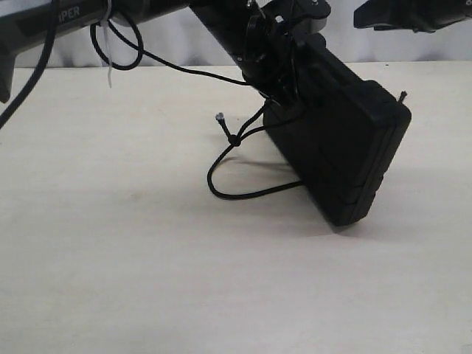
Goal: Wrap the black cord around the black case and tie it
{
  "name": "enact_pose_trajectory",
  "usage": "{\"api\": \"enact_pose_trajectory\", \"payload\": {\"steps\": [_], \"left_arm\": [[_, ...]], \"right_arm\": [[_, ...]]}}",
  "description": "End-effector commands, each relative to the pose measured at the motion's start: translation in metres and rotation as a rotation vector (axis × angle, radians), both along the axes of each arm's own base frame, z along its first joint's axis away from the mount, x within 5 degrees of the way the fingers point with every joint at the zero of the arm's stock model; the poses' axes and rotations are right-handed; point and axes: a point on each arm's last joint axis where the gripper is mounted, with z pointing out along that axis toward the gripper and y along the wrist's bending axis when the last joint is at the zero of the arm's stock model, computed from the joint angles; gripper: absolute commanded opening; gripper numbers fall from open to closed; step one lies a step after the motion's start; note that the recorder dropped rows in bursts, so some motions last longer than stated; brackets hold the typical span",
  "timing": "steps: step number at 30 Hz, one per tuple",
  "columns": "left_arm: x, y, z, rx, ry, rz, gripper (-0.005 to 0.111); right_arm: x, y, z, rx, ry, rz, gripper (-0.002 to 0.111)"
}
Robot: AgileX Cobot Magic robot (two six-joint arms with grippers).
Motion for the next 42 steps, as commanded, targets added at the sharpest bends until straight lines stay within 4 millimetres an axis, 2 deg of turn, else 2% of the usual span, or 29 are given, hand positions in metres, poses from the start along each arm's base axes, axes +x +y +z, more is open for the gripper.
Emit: {"api": "enact_pose_trajectory", "payload": {"steps": [1, 3, 5, 8, 10, 13, 15, 19, 20, 21, 22, 23, 28, 30, 33, 36, 38, 42], "left_arm": [[0.004, 0.027, 0.02, 0.075, -0.01, 0.048, 0.0], [0.011, 0.047, 0.016, 0.163, 0.029, 0.116, 0.005], [0.02, 0.064, -0.001, 0.168, 0.129, 0.192, 0.014], [0.021, 0.061, -0.043, 0.038, 0.278, 0.101, 0.025], [0.02, 0.055, -0.066, 0.001, 0.283, 0.077, 0.028], [0.022, 0.049, -0.08, 0.025, 0.196, 0.09, 0.029], [0.026, 0.049, -0.081, 0.043, 0.136, 0.096, 0.029], [0.028, 0.047, -0.079, 0.038, 0.059, 0.02, 0.026], [0.028, 0.047, -0.079, 0.037, 0.058, 0.017, 0.021], [0.027, 0.046, -0.078, 0.029, 0.052, 0.001, 0.008], [0.028, 0.046, -0.078, 0.024, 0.044, -0.004, 0.001], [0.028, 0.043, -0.076, -0.009, 0.042, -0.006, 0.0], [0.025, 0.035, -0.07, -0.114, 0.036, -0.061, 0.0], [0.022, 0.037, -0.069, -0.085, 0.047, -0.092, 0.0], [0.017, 0.051, -0.065, 0.073, 0.046, -0.149, 0.004], [0.019, 0.049, -0.059, 0.046, 0.032, -0.12, 0.016], [0.017, 0.047, -0.056, 0.051, 0.012, -0.128, 0.017], [0.021, 0.058, -0.049, 0.125, -0.032, -0.113, 0.017]], "right_arm": [[0.001, 0.024, -0.009, -0.09, 0.007, 0.065, 0.038], [0.0, 0.038, -0.014, -0.124, 0.018, 0.11, 0.043], [-0.002, 0.053, -0.021, -0.174, 0.042, 0.146, 0.051], [-0.004, 0.066, -0.033, -0.295, 0.082, 0.155, 0.052], [-0.003, 0.071, -0.041, -0.391, 0.104, 0.121, 0.051], [0.001, 0.072, -0.05, -0.44, 0.125, 0.067, 0.051], [0.001, 0.074, -0.052, -0.432, 0.126, 0.084, 0.051], [0.002, 0.076, -0.052, -0.428, 0.109, 0.112, 0.031], [0.002, 0.076, -0.052, -0.428, 0.109, 0.112, 0.03], [0.002, 0.076, -0.052, -0.426, 0.109, 0.112, 0.03], [0.002, 0.076, -0.052, -0.426, 0.109, 0.112, 0.03], [0.002, 0.076, -0.052, -0.426, 0.111, 0.113, 0.03], [0.002, 0.077, -0.052, -0.421, 0.113, 0.112, 0.03], [0.001, 0.077, -0.052, -0.422, 0.115, 0.113, 0.03], [0.002, 0.077, -0.052, -0.421, 0.112, 0.112, 0.031], [0.001, 0.077, -0.052, -0.415, 0.121, 0.113, 0.031], [0.0, 0.077, -0.053, -0.417, 0.13, 0.116, 0.031], [0.001, 0.077, -0.052, -0.416, 0.124, 0.114, 0.031]]}}
